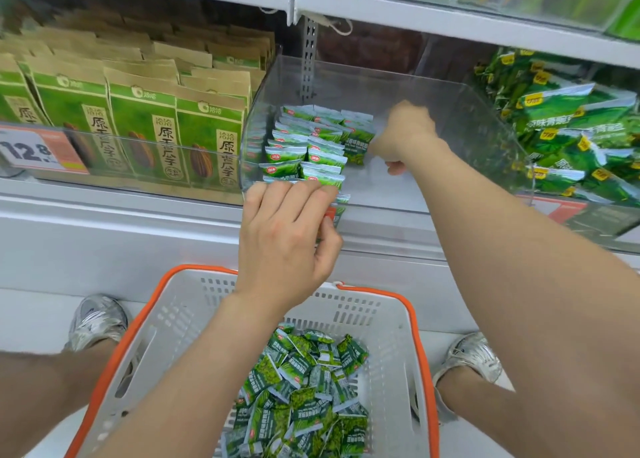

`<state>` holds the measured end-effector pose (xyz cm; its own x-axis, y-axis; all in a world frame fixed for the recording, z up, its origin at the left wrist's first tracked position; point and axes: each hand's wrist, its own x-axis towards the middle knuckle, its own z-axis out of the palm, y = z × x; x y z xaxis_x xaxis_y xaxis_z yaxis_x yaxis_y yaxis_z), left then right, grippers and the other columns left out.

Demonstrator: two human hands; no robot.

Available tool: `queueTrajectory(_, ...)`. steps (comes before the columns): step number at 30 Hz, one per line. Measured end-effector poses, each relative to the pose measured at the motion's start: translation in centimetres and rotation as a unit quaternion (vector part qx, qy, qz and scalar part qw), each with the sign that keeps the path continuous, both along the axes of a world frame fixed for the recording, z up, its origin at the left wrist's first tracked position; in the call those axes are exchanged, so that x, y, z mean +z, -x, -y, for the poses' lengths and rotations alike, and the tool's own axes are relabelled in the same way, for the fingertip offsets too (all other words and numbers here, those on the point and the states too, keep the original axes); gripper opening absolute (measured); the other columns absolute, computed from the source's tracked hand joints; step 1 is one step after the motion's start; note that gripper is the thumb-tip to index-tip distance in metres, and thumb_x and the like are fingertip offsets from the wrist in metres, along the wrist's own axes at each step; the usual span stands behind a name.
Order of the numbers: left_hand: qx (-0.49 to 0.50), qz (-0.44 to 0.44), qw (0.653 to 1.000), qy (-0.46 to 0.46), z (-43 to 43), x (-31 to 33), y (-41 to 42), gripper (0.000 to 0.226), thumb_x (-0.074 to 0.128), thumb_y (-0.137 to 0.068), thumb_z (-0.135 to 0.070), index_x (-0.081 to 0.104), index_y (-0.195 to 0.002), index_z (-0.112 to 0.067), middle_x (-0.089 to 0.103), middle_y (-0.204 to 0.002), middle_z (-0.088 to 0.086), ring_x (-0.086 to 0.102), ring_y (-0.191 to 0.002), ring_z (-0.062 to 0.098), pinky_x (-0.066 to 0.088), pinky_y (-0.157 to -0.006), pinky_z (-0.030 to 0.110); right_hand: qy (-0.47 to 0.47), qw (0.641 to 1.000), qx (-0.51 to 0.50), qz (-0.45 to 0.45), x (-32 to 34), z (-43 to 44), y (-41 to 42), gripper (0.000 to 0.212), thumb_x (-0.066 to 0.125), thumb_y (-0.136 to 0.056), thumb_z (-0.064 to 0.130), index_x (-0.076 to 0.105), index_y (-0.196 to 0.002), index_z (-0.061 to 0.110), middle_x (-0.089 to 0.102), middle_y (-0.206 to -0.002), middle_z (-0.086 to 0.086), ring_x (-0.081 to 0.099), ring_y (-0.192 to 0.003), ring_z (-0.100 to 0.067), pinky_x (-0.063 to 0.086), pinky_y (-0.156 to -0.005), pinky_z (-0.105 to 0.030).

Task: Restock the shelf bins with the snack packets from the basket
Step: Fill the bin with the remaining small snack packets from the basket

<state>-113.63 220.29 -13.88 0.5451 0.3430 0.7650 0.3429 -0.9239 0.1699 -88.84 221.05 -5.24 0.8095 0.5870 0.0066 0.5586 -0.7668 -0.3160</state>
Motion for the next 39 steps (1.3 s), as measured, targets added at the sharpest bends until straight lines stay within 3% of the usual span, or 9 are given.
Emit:
queueTrajectory(2, -0.019, 0.015, 1.0, 0.007, 0.0, 0.3, 0.2, 0.035, 0.06, -0.093, -0.018, 0.072, -0.126, -0.013, 0.07, -0.126, 0.0, 0.064, -0.112, 0.028, 0.04, -0.102, 0.045, -0.059, 0.998, 0.029, 0.011, 0.5, 1.9, 1.1, 0.013, 0.063, -0.091, 0.013, 0.06, -0.098, 0.003, 0.058, -0.097, -0.017, 0.069, -0.074, -0.037, 0.057, -0.056, -0.031)
queueTrajectory(5, -0.046, 0.076, 0.996, 0.022, 0.4, 0.2, 0.3, 0.034, 0.064, -0.089, -0.01, 0.072, -0.123, -0.009, 0.066, -0.138, 0.003, 0.058, -0.132, 0.028, 0.037, -0.115, 0.049, -0.153, 0.981, 0.106, 0.053, 0.4, 5.3, 4.1, 0.025, 0.047, -0.088, 0.013, 0.069, -0.084, 0.003, 0.067, -0.082, -0.016, 0.06, -0.088, -0.039, 0.05, -0.074, -0.037)
queueTrajectory(8, 0.032, 0.135, 0.99, -0.01, 2.1, -1.1, 0.4, 0.02, 0.065, -0.085, -0.005, 0.074, -0.101, -0.013, 0.068, -0.122, 0.01, 0.053, -0.118, 0.033, 0.043, -0.097, 0.05, -0.316, 0.917, 0.163, 0.18, -1.0, 9.0, 8.2, 0.018, 0.053, -0.077, 0.014, 0.071, -0.08, 0.014, 0.066, -0.078, -0.002, 0.06, -0.081, -0.026, 0.048, -0.074, -0.037)
queueTrajectory(11, -0.002, 0.073, 0.997, 0.002, 2.9, -4.2, 1.0, 0.008, 0.066, -0.08, -0.005, 0.064, -0.084, -0.011, 0.062, -0.094, 0.008, 0.049, -0.092, 0.033, 0.04, -0.076, 0.046, -0.38, 0.826, 0.273, 0.314, -3.9, 11.8, 11.6, 0.007, 0.055, -0.069, 0.003, 0.06, -0.073, 0.003, 0.053, -0.075, -0.013, 0.047, -0.071, -0.034, 0.035, -0.063, -0.045)
queueTrajectory(15, -0.106, -0.179, 0.959, 0.193, 2.6, -10.7, 2.6, 0.015, 0.068, -0.084, -0.013, 0.055, -0.081, -0.02, 0.056, -0.08, -0.001, 0.057, -0.075, 0.028, 0.04, -0.061, 0.037, -0.266, 0.834, 0.396, 0.278, -11.8, 13.3, 13.5, 0.009, 0.055, -0.065, 0.009, 0.06, -0.07, 0.004, 0.052, -0.073, -0.014, 0.048, -0.069, -0.033, 0.033, -0.059, -0.042)
queueTrajectory(20, -0.064, -0.448, 0.839, 0.302, 2.9, -17.4, 5.2, 0.015, 0.052, -0.098, -0.024, 0.067, -0.092, -0.024, 0.07, -0.084, -0.002, 0.064, -0.075, 0.021, 0.057, -0.068, 0.039, 0.111, 0.914, 0.389, 0.028, -22.4, 16.5, 13.3, 0.016, 0.057, -0.081, 0.011, 0.068, -0.094, 0.01, 0.063, -0.094, -0.009, 0.059, -0.09, -0.033, 0.054, -0.072, -0.042)
queueTrajectory(25, -0.114, -0.572, 0.704, 0.406, 3.7, -20.8, 6.4, 0.028, 0.051, -0.104, -0.025, 0.059, -0.08, -0.014, 0.065, -0.077, 0.008, 0.053, -0.066, 0.022, 0.054, -0.074, 0.039, 0.383, 0.849, 0.339, -0.133, -29.7, 20.5, 13.8, 0.028, 0.065, -0.084, 0.001, 0.065, -0.109, 0.012, 0.065, -0.108, -0.01, 0.067, -0.099, -0.035, 0.061, -0.079, -0.048)
queueTrajectory(34, -0.12, -0.559, 0.695, 0.437, 4.7, -20.8, 5.7, 0.022, 0.048, -0.104, -0.027, 0.067, -0.093, -0.024, 0.072, -0.087, 0.004, 0.068, -0.074, 0.025, 0.06, -0.077, 0.042, 0.432, 0.794, 0.426, -0.038, -33.8, 22.0, 17.7, 0.076, 0.076, -0.091, 0.014, 0.034, -0.153, 0.02, 0.063, -0.12, -0.012, 0.067, -0.104, -0.033, 0.054, -0.077, -0.043)
queueTrajectory(39, -0.119, -0.543, 0.7, 0.448, 4.7, -20.3, 5.7, 0.022, 0.049, -0.105, -0.029, 0.07, -0.101, -0.025, 0.074, -0.094, 0.0, 0.072, -0.084, 0.023, 0.061, -0.081, 0.043, 0.449, 0.783, 0.43, -0.019, -34.3, 22.6, 17.5, 0.059, 0.076, -0.091, 0.017, 0.05, -0.145, 0.017, 0.054, -0.133, -0.015, 0.059, -0.118, -0.035, 0.054, -0.091, -0.047)
